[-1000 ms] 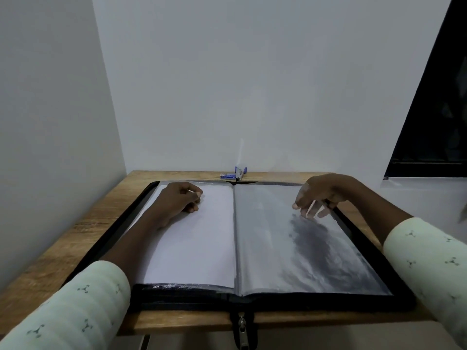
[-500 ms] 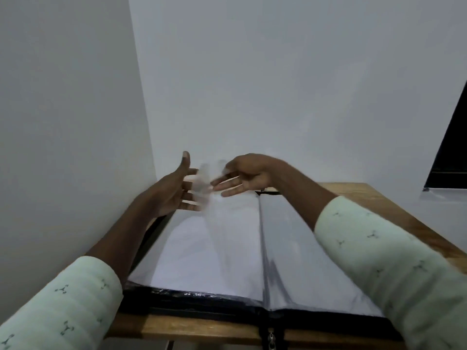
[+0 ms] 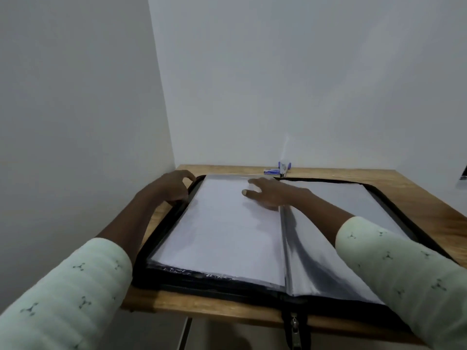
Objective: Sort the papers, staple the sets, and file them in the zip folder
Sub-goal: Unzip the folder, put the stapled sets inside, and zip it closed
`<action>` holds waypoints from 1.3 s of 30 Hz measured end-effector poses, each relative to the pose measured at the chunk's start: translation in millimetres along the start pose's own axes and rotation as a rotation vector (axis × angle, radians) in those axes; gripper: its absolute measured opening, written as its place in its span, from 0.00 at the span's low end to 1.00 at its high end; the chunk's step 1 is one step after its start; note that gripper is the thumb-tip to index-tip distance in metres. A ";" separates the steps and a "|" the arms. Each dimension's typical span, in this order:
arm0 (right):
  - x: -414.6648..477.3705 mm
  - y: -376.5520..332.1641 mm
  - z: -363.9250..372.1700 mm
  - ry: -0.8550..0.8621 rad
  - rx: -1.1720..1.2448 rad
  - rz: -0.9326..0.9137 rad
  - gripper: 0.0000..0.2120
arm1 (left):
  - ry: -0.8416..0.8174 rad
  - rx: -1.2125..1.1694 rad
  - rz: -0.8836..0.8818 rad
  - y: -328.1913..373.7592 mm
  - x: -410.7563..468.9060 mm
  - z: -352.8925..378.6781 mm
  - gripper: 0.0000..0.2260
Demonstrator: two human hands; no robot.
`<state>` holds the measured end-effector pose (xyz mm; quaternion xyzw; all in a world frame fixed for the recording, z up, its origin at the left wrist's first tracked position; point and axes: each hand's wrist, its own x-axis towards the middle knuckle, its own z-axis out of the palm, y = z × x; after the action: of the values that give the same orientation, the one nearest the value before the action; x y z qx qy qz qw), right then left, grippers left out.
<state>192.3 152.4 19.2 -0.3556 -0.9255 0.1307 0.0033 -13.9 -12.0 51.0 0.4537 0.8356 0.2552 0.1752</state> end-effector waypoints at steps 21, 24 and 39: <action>-50.9 -12.1 39.0 -0.041 -0.180 -0.268 0.33 | -0.115 0.474 0.211 25.1 24.9 93.8 0.25; -60.4 -14.8 35.4 -0.059 -0.187 -0.351 0.35 | -0.108 0.505 0.165 20.1 26.8 87.7 0.25; -91.3 -14.5 52.5 0.068 0.118 -0.231 0.36 | 0.050 0.370 -0.133 -5.1 34.4 52.7 0.39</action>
<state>245.8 69.4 -20.0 -0.2501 -0.9503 0.1717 0.0707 -7.8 28.9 3.4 0.4156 0.9005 0.0962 0.0845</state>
